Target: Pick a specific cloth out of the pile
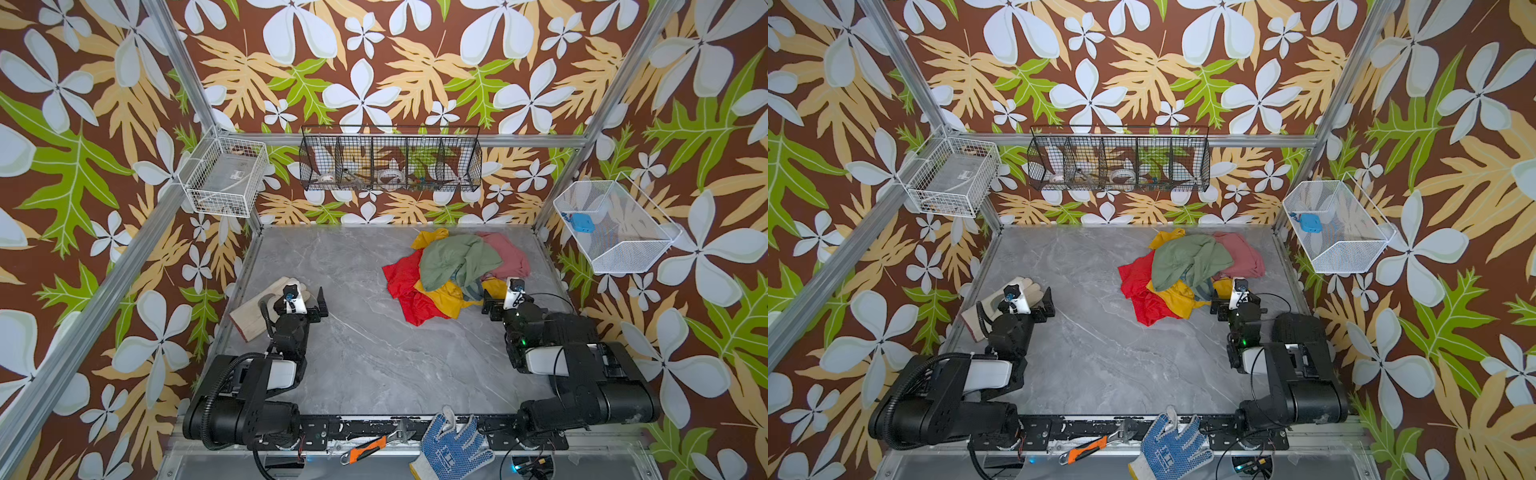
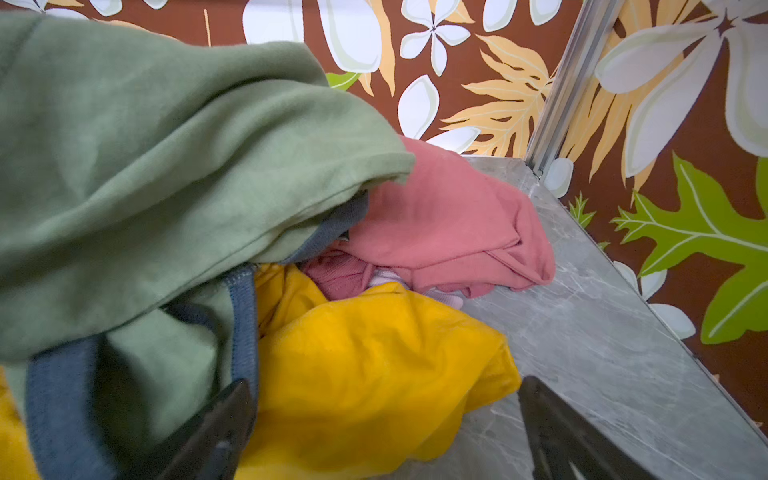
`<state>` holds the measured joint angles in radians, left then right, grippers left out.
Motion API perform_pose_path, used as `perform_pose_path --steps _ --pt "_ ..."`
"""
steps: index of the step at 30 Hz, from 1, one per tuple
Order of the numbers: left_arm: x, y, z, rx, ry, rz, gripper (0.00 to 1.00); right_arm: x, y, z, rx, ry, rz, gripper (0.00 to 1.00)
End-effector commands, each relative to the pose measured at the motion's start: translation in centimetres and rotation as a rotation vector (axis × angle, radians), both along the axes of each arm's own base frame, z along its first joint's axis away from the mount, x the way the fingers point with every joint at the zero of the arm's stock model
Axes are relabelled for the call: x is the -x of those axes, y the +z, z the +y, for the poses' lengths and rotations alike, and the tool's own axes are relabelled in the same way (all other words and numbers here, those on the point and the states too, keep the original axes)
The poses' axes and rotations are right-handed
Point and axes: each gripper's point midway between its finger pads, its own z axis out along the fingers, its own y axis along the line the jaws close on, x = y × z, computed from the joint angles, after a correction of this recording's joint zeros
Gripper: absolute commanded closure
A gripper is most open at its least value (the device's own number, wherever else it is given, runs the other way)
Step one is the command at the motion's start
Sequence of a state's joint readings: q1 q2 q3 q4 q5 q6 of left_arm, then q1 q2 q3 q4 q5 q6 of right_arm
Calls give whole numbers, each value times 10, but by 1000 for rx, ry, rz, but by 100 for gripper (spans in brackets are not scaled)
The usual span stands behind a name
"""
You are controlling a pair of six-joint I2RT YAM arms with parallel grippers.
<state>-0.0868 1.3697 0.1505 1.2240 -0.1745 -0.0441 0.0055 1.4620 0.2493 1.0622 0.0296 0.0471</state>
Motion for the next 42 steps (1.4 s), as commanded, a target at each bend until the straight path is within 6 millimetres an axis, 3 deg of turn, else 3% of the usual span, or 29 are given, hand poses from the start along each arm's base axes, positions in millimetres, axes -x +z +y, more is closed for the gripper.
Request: perform_pose_path --steps 1,29,33,38,42 --pt "-1 7 0 -4 -1 -29 0 -1 6 0 1 -1 -24 0" --pt "-3 6 4 10 11 -19 0 -1 6 0 2 1 -22 1" --pt "-8 13 2 8 3 -13 0 -1 8 1 1 8 -25 1" --pt "-41 12 8 84 80 256 0 -17 20 2 -47 5 108 0" --pt "-52 11 -5 195 59 391 0 0 36 1 -103 -15 73 0"
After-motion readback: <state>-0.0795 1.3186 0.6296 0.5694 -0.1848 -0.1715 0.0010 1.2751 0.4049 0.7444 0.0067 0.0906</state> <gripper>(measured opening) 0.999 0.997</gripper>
